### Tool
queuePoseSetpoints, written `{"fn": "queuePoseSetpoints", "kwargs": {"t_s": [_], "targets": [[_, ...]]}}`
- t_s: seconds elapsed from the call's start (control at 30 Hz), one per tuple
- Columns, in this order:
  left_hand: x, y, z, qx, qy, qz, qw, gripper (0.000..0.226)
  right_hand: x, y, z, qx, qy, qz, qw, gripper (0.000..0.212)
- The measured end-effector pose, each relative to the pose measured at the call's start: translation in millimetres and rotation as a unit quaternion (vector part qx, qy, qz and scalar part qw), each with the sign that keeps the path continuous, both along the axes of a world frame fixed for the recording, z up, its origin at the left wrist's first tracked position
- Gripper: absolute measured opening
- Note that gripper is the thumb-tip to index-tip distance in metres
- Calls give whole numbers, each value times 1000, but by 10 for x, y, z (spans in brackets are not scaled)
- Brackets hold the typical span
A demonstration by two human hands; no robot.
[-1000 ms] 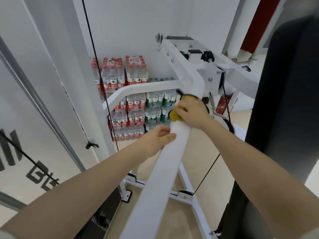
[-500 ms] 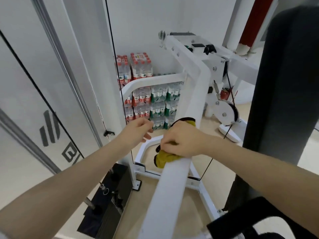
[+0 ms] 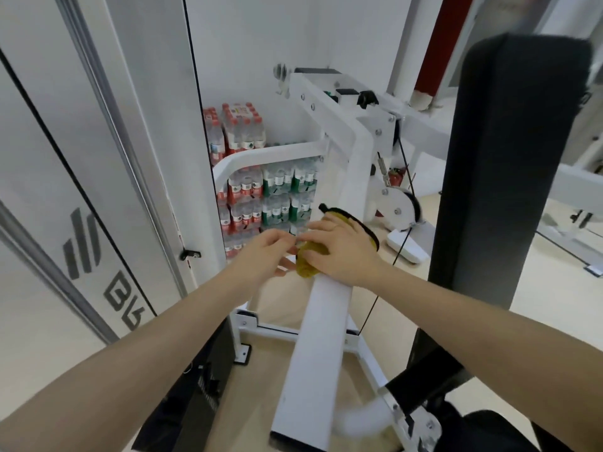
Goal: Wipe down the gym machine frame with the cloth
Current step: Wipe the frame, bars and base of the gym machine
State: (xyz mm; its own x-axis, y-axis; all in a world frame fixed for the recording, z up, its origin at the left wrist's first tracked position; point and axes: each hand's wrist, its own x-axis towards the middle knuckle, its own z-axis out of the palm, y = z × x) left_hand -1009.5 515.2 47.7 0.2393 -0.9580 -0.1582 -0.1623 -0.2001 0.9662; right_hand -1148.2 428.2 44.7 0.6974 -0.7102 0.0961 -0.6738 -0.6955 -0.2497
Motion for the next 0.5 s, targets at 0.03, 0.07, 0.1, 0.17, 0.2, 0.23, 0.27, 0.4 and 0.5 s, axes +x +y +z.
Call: {"fn": "queuePoseSetpoints", "kwargs": {"t_s": [0.03,0.07,0.1,0.17,0.2,0.23,0.27,0.4,0.5], "targets": [[-22,-17,11,-2,6,1,1000,20,-43,-36,48,6,-14,17,1000,42],[-52,-41,21,-3,14,6,1000,20,-69,-146,84,12,-31,20,999,41],[-81,-66,24,-3,19,10,1000,20,-78,-288,101,17,-57,11,998,38],[-142,-102,34,-2,22,9,1000,26,-59,-584,92,40,-120,-45,991,37],[-170,-123,38,-2,22,-1,1000,31,-38,-734,73,59,-153,-76,983,39],[-189,-149,31,0,23,-19,1000,36,-17,-888,40,74,-179,-101,976,42],[-213,-169,32,1,25,-40,999,38,1,-1025,21,87,-192,-121,970,45],[-294,-239,10,-3,10,-143,990,50,65,-1498,-19,101,-218,-161,957,52],[-308,-259,-8,-12,58,-175,983,47,119,-1740,2,154,-318,-176,919,46]]}}
